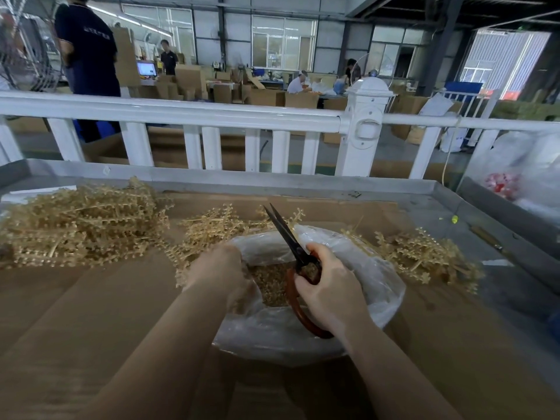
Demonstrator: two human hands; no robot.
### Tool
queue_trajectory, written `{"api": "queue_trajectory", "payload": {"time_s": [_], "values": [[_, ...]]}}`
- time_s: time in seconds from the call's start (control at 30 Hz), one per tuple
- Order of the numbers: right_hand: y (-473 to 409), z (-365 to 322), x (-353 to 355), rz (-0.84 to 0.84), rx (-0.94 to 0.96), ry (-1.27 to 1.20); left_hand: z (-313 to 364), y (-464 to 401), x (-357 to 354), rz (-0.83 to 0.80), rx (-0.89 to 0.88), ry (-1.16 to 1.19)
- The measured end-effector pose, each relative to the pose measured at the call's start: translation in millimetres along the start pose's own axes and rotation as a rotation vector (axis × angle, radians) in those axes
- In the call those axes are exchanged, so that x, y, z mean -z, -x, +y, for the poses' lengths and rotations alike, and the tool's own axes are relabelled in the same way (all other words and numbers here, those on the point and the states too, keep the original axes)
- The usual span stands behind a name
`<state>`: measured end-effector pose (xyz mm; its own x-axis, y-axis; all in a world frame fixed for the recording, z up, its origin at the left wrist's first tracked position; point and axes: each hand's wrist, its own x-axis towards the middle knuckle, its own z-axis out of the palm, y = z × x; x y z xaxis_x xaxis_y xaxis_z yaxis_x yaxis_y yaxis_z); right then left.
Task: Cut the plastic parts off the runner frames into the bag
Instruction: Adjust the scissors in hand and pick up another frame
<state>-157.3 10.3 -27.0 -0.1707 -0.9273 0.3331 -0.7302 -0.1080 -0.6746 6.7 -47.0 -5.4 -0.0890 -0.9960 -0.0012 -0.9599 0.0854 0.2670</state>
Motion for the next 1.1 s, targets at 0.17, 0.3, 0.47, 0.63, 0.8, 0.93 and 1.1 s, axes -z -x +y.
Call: {"api": "queue_trajectory", "payload": {"time_s": [0.17,0.3,0.47,0.63,0.8,0.93,1.1], "values": [[-0.3,-0.1,1.9,-0.004,-0.003,-0.005,6.5,1.3,1.6,0.071,0.006,0.051],[-1.4,0.2,3.3,-0.015,-0.026,-0.031,8.7,-1.6,21.7,0.189,-0.036,0.145],[-2.7,-1.3,3.1,-0.021,-0.023,-0.096,9.0,-6.4,57.3,0.367,-0.098,0.43],[-5.3,-1.9,2.7,0.015,-0.057,-0.201,17.5,-1.7,55.3,0.284,-0.177,1.213],[-7.2,1.0,4.7,0.027,-0.089,-0.291,17.3,-7.3,33.3,0.025,-0.07,1.678],[-9.0,2.2,8.1,0.038,-0.131,-0.473,18.4,-7.5,10.6,-0.146,0.075,1.818],[-13.8,6.7,6.7,0.046,-0.234,-0.618,20.4,-6.3,-10.2,-0.12,0.194,1.86]]}}
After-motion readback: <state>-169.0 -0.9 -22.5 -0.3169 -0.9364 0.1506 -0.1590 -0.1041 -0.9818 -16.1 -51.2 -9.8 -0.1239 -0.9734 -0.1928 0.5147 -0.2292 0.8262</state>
